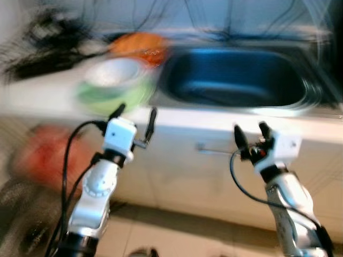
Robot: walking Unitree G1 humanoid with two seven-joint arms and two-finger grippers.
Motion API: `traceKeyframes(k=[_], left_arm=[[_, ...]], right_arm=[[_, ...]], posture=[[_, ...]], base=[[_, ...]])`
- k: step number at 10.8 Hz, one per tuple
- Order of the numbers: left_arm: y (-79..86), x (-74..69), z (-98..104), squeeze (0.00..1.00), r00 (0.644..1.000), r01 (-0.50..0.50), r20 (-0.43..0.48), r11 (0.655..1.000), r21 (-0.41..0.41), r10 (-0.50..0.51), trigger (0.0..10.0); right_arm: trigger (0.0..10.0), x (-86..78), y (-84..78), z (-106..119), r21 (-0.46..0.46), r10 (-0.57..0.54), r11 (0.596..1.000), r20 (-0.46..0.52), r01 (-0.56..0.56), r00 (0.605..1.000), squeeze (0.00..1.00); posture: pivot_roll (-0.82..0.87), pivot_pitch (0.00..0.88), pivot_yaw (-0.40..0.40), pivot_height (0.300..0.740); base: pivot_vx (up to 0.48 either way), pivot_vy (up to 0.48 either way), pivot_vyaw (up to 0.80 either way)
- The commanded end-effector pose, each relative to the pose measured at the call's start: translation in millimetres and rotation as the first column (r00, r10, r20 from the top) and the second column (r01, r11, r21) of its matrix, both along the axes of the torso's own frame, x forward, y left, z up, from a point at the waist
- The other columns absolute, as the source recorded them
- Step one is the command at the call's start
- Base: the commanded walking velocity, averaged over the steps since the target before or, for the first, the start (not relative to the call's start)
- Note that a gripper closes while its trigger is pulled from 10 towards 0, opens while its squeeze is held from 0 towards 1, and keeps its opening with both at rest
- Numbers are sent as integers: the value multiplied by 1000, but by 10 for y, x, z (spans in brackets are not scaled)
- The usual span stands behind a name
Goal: Kitchen organization
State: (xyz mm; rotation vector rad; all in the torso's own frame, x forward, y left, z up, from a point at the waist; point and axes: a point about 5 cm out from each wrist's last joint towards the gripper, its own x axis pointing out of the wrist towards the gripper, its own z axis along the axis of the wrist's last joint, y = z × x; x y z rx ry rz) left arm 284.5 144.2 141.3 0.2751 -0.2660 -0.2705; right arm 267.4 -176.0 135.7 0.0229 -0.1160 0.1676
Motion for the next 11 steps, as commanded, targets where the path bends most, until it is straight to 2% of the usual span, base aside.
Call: traceKeyframes(k=[1,2,3,5,7,11], left_arm=[[4,24,31,0,1000,3,9,1000,12,-3,10000],[20,5,-9,0,1000,3,6,1000,18,-3,10000],[144,86,-296,0,977,-87,-200,995,-44,76,10000],[118,73,-298,0,979,-70,-193,997,-39,62,10000],[129,57,-404,0,972,-71,-227,997,-36,61,10000],[309,-27,-932,0,892,-139,-437,990,-11,120,10000]], right_arm=[[10000,-2,25,12,2,8,1000,5,-8,1000,0],[10000,-27,32,-5,1,13,1000,5,-13,1000,0],[10000,-173,-122,-352,-6,-81,997,-122,81,989,0],[10000,-157,-91,-359,0,-81,997,-124,81,989,0],[10000,-140,-65,-381,2,-74,997,-126,75,989,0],[10000,-143,-45,-605,-11,-62,998,-190,61,980,0]], posture=[[16,81,110,740],[14,82,112,740],[2,98,114,740],[-1,96,118,740],[3,90,117,740],[4,79,113,740]], base=[[0,0,0],[0,0,0],[0,-480,0],[0,0,0],[0,0,0],[0,0,0]])
